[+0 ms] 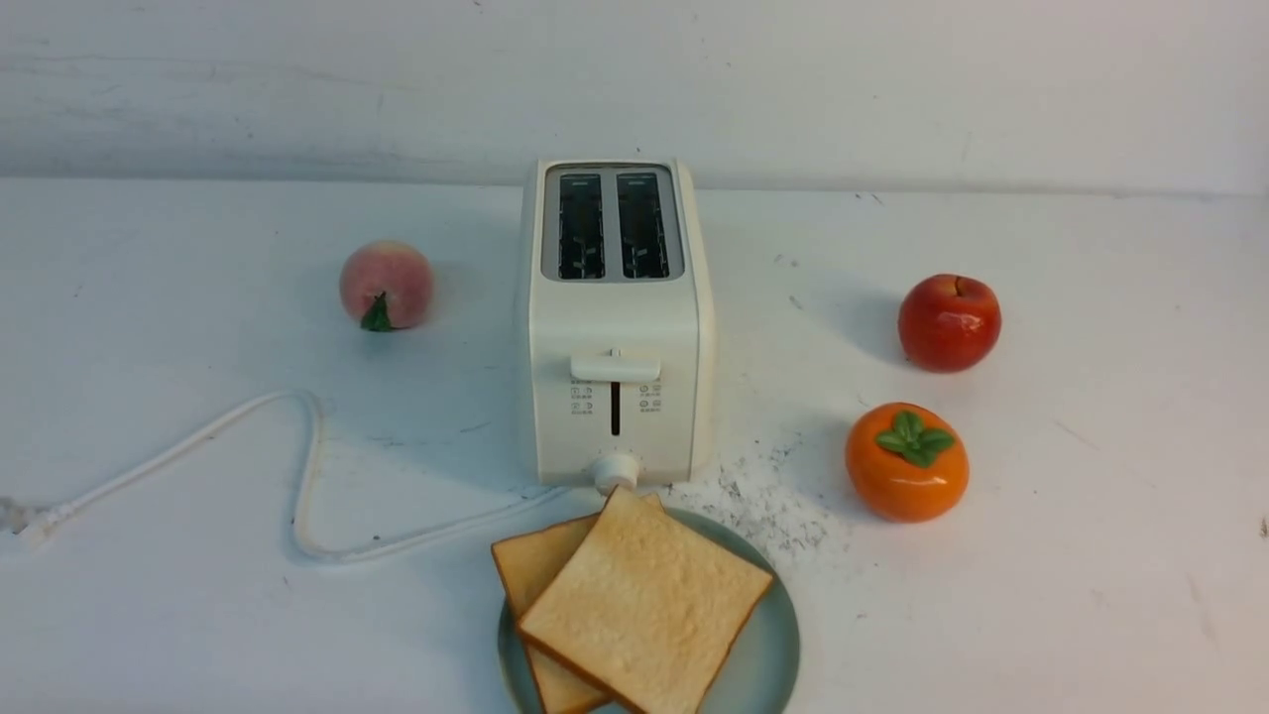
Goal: Take toasted bread from bread machine on white table place on plate.
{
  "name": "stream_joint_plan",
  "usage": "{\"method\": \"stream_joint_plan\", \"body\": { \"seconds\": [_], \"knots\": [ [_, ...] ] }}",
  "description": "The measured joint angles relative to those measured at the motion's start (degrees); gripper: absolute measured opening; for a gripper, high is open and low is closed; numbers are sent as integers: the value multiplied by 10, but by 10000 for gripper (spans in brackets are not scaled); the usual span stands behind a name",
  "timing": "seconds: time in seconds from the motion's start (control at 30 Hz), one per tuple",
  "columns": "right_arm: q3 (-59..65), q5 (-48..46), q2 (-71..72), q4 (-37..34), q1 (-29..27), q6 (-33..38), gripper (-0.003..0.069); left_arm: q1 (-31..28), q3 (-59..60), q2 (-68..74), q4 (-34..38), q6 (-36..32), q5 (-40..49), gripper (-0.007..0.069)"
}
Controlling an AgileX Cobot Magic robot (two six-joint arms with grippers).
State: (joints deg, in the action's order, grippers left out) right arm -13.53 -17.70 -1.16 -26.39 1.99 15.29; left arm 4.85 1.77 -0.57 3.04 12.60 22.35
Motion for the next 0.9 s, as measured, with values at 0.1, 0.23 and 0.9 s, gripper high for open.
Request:
{"method": "stream_joint_plan", "body": {
  "seconds": [0.1,0.23,0.9],
  "knots": [
    [0,0,0,0,0,0,72,0,0,0,0,0,0,6],
    [0,0,0,0,0,0,80,0,0,0,0,0,0,11],
    [6,2,0,71,0,22,105,0,0,0,0,0,0,31]
  ]
}}
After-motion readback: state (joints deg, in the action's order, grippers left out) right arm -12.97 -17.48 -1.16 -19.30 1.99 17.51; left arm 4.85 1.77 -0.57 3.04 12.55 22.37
